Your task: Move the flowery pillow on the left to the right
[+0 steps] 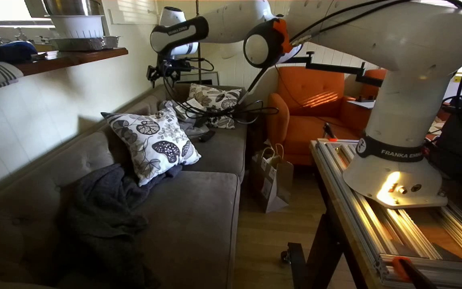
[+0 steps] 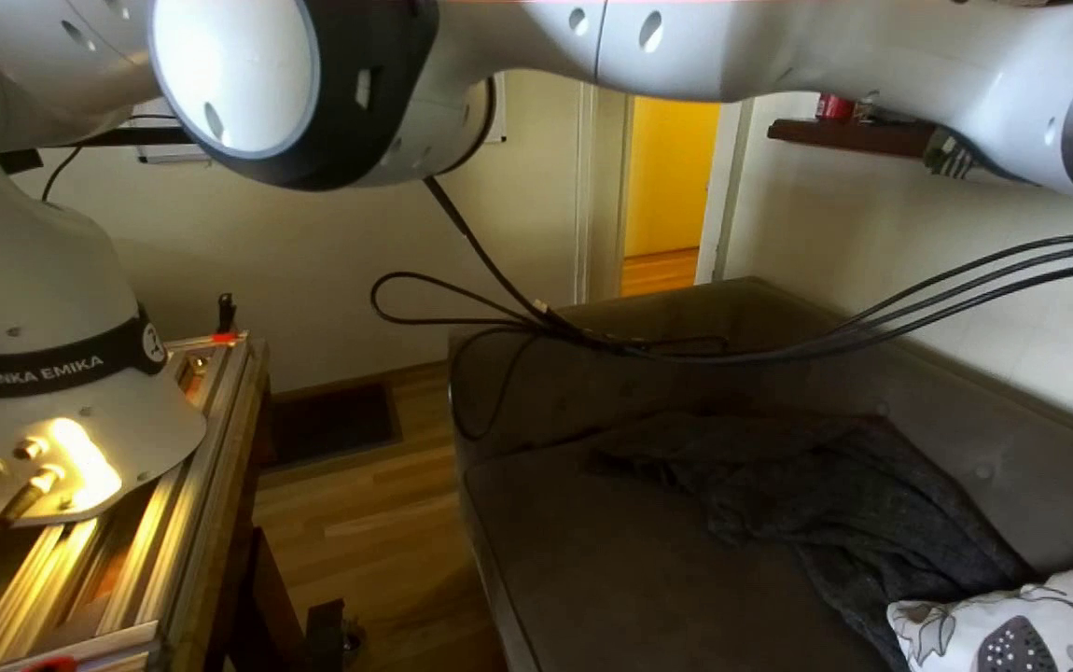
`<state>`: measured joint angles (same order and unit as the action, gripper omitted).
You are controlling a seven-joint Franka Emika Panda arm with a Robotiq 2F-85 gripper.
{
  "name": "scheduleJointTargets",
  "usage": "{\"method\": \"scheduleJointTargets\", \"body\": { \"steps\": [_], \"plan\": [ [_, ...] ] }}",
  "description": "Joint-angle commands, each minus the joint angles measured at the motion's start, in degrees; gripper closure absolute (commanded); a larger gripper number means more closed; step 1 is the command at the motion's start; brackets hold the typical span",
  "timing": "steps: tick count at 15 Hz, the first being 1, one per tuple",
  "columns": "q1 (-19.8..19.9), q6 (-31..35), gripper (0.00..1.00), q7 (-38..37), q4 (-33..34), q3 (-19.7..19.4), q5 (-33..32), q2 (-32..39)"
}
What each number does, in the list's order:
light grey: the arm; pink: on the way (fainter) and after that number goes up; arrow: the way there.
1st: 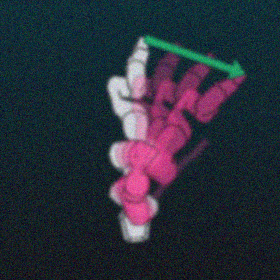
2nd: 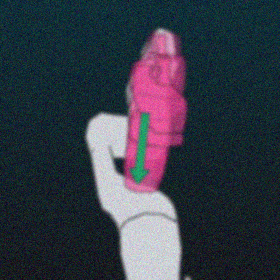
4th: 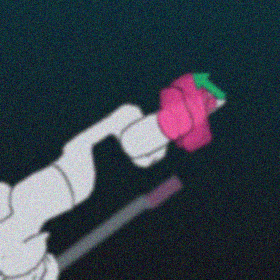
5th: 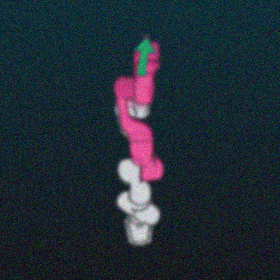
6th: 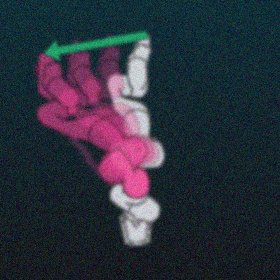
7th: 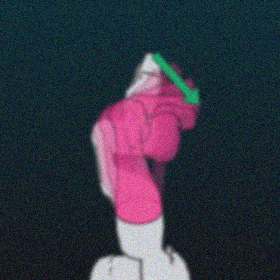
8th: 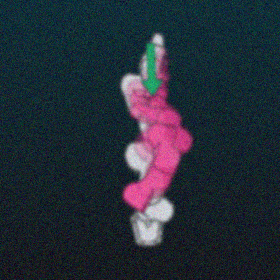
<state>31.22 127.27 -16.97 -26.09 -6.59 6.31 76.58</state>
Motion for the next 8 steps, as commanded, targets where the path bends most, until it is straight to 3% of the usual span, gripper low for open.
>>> {"method": "scheduleJointTargets", "body": {
  "steps": [1, 7, 8],
  "plan": [
    [0.77, -7.61, 0.0, 2.78, -0.45, 1.73, 0.51, -2.63],
    [1.18, -10.64, 0.0, 5.79, 0.27, 2.96, 1.15, -2.44],
    [0.54, -9.58, 0.0, 3.87, 0.59, 1.59, -0.04, -1.98]
  ]
}}
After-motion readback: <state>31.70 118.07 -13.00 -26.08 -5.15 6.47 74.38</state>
